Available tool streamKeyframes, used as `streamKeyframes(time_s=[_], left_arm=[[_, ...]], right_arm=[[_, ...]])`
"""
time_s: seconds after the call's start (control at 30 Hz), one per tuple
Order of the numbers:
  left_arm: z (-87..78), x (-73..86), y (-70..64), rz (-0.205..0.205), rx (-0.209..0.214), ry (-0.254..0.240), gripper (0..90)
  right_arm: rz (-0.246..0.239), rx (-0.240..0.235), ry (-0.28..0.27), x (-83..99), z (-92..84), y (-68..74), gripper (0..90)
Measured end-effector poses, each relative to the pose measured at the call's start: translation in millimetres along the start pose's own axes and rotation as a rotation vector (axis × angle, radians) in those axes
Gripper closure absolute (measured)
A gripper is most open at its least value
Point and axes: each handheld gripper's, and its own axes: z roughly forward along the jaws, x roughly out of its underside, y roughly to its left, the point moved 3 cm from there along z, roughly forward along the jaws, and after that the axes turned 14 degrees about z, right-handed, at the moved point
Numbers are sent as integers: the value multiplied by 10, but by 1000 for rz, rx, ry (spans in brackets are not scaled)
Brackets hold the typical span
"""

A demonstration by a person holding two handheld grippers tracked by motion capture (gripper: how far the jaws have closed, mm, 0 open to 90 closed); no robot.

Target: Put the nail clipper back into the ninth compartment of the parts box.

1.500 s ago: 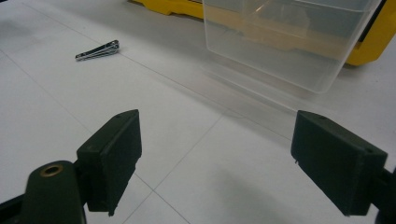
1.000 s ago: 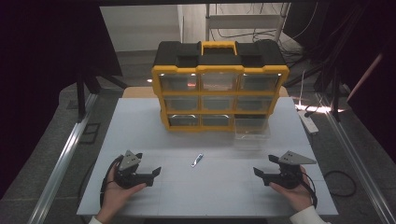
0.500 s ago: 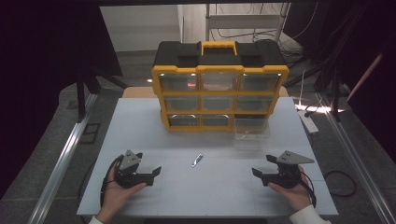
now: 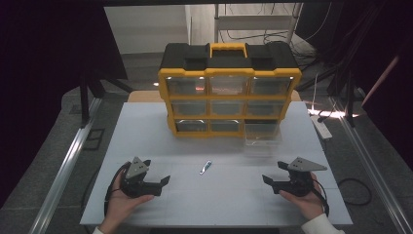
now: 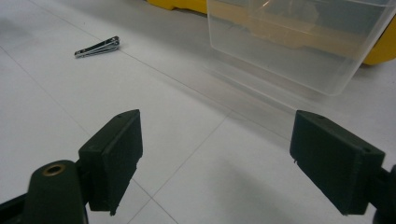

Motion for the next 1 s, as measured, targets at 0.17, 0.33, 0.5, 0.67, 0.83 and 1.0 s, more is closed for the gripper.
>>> streamKeyframes(time_s=[0.17, 0.33, 0.5, 0.67, 0.83, 1.0], left_arm=[[-72, -59, -11, 10, 10, 1, 86], [-119, -118, -25, 12, 21, 10, 94], [-104, -173, -37, 14, 47, 28, 97], [-61, -220, -83, 28, 70, 53, 97], [-39, -277, -74, 39, 78, 66, 98], [20, -333, -44, 47, 92, 87, 98]], right_arm=[[6, 10, -2, 11, -23, -9, 178], [8, 18, -4, 0, -11, -20, 178], [13, 19, -2, 5, 8, -22, 179], [7, 15, 6, 13, 30, -4, 178], [9, 17, 0, 6, 18, -10, 178], [5, 21, -2, 5, 12, -10, 178]])
